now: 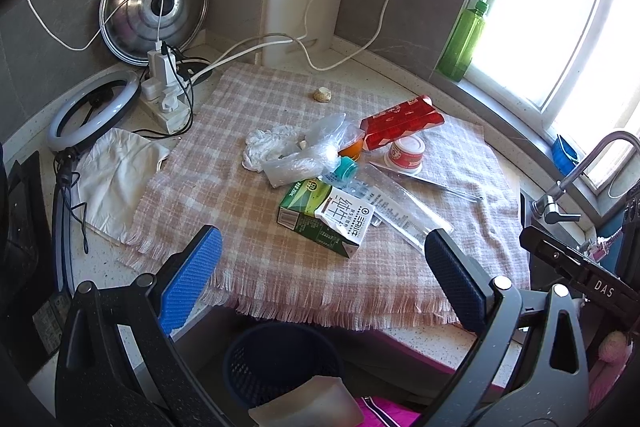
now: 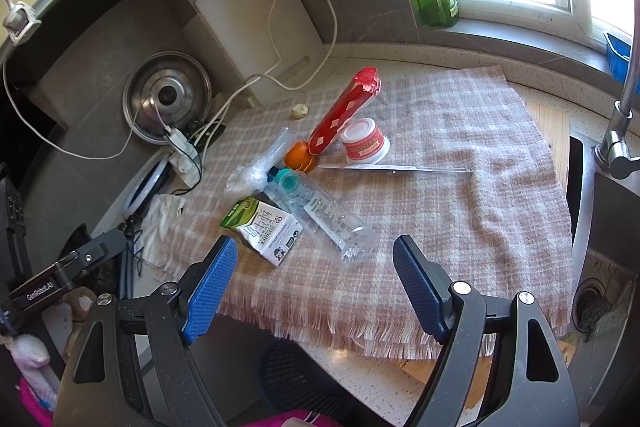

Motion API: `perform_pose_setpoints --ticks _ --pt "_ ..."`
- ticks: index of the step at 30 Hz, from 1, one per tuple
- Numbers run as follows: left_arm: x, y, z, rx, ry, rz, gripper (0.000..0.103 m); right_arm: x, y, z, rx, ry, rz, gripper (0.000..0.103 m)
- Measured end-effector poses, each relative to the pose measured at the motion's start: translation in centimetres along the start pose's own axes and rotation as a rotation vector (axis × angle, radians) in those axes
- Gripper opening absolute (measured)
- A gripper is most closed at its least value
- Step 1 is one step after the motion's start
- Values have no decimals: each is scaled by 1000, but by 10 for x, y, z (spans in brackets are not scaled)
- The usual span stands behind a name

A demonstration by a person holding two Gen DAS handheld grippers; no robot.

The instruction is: Collect trash

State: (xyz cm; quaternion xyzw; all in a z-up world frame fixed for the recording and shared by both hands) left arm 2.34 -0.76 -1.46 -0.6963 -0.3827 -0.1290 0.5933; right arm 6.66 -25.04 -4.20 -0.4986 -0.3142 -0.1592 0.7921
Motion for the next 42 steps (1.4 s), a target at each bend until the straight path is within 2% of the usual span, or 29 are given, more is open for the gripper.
perform_pose_setpoints --ticks 12,27,31,36,42 --pt "-15 5 14 1 -24 15 103 0 10 -2 14 -2 29 80" --pt "17 36 20 10 -3 34 103 11 38 -1 30 -95 71 80" --pt "25 51 19 3 29 52 91 18 52 0 20 -145 101 80" --pt "34 75 15 -4 70 91 82 22 73 2 49 -180 174 80" --pt "42 110 11 -12 126 154 79 27 94 5 73 -224 239 80"
Point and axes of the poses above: each gripper's, at about its wrist camera, not at the fingertips, and y roughly the way its jaws point, z to its left, x to its top, the point moved 3 cm from there along y, roughly the way its jaws point, and after that the axes turned 5 degrees about -y, right-handed, at the moved point
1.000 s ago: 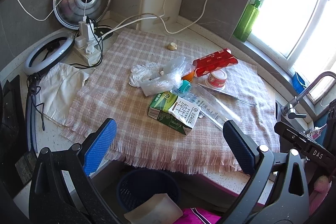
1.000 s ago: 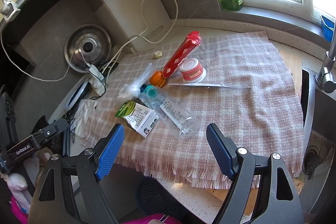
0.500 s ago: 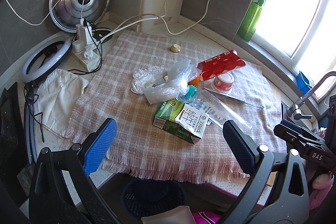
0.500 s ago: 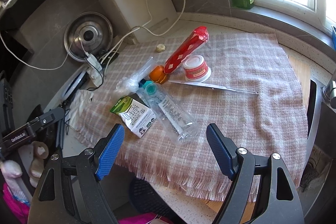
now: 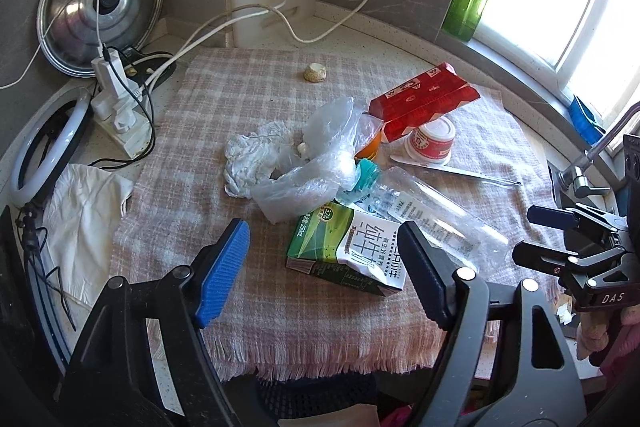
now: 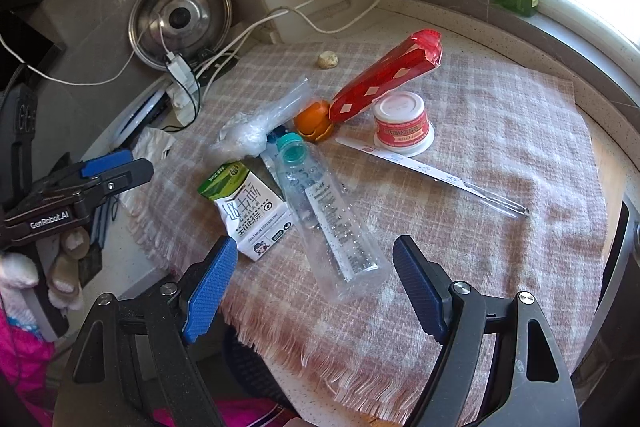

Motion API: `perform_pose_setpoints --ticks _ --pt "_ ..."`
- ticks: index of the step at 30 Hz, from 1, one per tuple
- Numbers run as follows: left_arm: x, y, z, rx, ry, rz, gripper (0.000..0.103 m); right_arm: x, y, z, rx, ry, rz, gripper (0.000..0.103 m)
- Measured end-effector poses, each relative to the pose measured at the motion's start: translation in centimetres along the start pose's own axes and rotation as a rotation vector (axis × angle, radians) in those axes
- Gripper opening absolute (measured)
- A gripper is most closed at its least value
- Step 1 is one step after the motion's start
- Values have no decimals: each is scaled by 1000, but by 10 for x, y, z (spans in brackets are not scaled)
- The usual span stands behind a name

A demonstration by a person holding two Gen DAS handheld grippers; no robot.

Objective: Collect trash
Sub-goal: 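Grasp the clear plastic bag with the left tool while the right tool grasps the water bottle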

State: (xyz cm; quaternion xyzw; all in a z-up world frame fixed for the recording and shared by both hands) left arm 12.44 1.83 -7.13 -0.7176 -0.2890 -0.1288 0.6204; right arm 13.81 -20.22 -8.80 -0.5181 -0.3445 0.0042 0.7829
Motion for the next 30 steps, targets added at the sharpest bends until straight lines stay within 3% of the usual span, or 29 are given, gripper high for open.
perform_pose_setpoints --ticks 7,11,26,30 --pt "14 37 -4 10 43 67 78 12 24 1 23 -44 72 80" --pt "20 59 -11 38 109 115 71 20 39 3 24 -85 112 80" --pt "34 110 -17 117 220 201 70 31 91 -2 -10 -163 244 79" --pt "33 116 -20 108 230 213 63 32 101 -6 -9 -174 272 74"
Point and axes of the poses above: each gripper's, at about its wrist camera, not at the fingertips, and y roughly the way its jaws point, z to its left, x to its top, the point moved 3 cm from there along y, roughly the way its jaws point, and after that the axes turned 5 degrees about -y, right-handed, at the moved point
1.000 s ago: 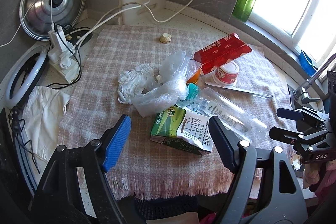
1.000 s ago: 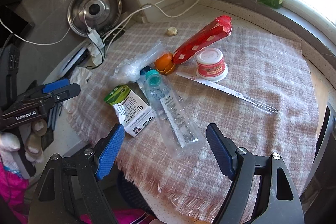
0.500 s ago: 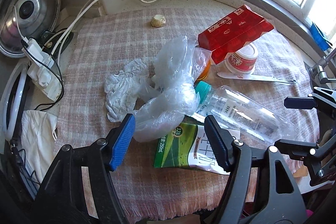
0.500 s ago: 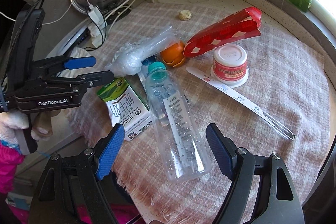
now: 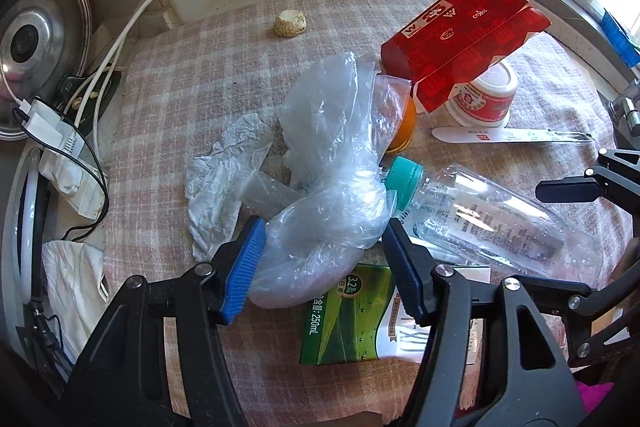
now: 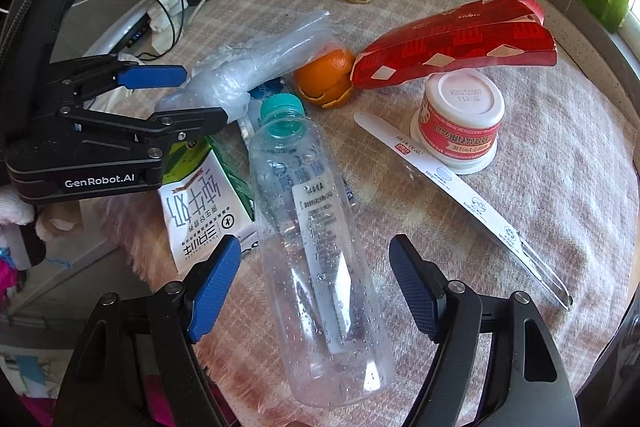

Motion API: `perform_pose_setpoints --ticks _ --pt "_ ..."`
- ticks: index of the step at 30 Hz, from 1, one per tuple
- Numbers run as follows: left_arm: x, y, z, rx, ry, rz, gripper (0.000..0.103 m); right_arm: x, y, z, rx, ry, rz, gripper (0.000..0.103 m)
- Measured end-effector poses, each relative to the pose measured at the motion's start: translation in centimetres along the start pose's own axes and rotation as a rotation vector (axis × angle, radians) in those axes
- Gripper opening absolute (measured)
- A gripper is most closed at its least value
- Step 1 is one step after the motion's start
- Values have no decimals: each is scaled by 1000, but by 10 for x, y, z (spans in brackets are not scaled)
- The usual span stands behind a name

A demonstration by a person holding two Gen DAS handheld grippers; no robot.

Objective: Collect trash
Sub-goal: 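Grasp the clear plastic bag with the left tool while the right tool grasps the water bottle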

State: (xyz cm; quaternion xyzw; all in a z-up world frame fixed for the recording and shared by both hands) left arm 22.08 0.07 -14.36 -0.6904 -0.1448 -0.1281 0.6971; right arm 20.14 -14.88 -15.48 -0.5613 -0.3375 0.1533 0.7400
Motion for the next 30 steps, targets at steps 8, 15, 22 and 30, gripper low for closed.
perform_pose_setpoints --ticks 8,15,22,30 --pt "4 7 9 -59 -71 23 49 4 9 -4 17 -9 18 61" --pt "6 -1 16 -92 -120 0 39 4 6 -5 31 -12 4 57" --pt "7 -15 23 -103 -154 -32 30 2 -6 -15 41 23 -43 56" --pt "1 -25 26 -109 -158 -54 25 -9 -5 -6 11 -11 -36 55"
Point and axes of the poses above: each gripper's, at about its wrist camera, not at the fingertips, and y roughly the way its jaws point, z to its left, x to its top, the point moved 3 cm from there along y, roughly the way its jaws point, and after that the axes turned 5 degrees about -y, right-handed, at the moved point
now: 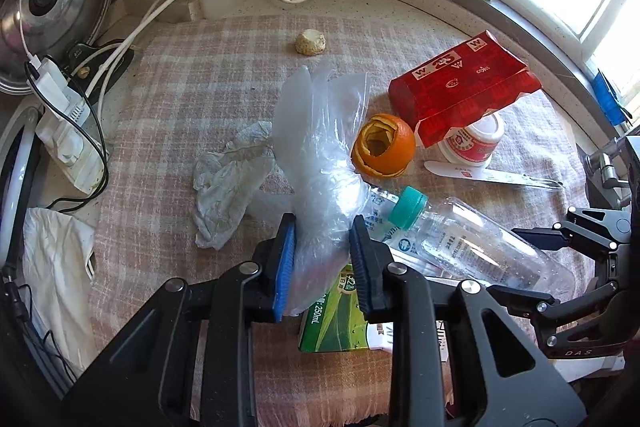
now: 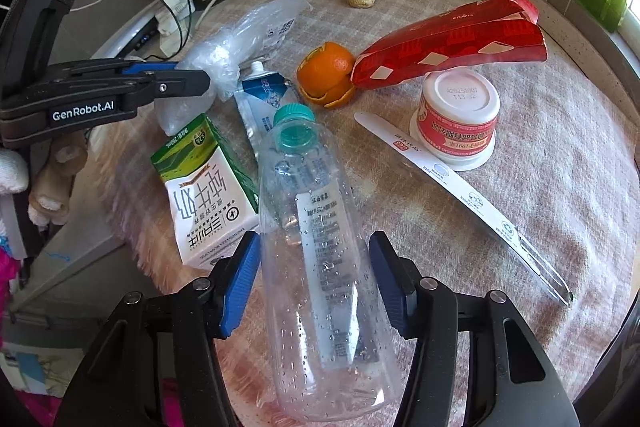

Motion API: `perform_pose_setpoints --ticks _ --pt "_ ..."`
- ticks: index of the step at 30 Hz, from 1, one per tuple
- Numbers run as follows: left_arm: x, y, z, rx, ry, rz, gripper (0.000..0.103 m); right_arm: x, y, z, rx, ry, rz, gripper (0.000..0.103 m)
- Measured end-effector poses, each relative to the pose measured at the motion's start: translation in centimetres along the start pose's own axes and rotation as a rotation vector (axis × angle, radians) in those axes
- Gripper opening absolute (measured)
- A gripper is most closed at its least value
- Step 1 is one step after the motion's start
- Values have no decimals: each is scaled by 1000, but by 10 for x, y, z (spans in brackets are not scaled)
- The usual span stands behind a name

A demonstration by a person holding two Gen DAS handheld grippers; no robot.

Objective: Collect trash
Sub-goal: 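Grasp the clear plastic bag with the left tool while the right tool grasps the water bottle, then carry the bag and bottle down over the blue wastebasket with both tools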

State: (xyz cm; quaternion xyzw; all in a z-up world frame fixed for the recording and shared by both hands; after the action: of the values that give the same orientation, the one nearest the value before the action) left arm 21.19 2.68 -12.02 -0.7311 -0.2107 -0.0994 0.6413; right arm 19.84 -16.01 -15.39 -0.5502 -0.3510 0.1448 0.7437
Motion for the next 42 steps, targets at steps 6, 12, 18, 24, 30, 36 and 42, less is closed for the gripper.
perform_pose_setpoints --ticks 6,12,18,24,30,36,42 --pt "-3 -20 4 -10 -29 -48 25 -4 -12 1 -12 29 -47 54" --pt "-8 -47 17 -39 -79 -93 25 -5 -32 0 -27 56 -106 54" --pt "-29 -77 26 -67 -110 -131 25 -13 -52 7 -7 98 -147 54" --pt "-64 -98 34 -89 -138 -138 25 -26 -71 32 10 97 -179 54" --pt "-101 -111 39 -109 -161 -132 25 -44 -80 58 29 106 -191 54" --pt "-139 -119 36 -135 -169 -114 25 -67 -85 86 46 111 -192 54" --pt "-172 -121 33 -158 -177 -95 25 -91 -83 110 77 145 -182 54"
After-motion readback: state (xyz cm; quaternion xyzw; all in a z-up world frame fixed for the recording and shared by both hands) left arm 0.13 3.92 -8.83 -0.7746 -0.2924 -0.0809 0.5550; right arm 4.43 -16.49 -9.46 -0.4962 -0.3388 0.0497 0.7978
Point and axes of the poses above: each gripper's, at about its wrist camera, not at the fingertips, and y roughly the way its jaws point, z to its left, x to its top, the point moved 3 cm from there along y, roughly the way its jaws point, and after that the axes turned 5 degrees about -y, right-handed, at the moved point
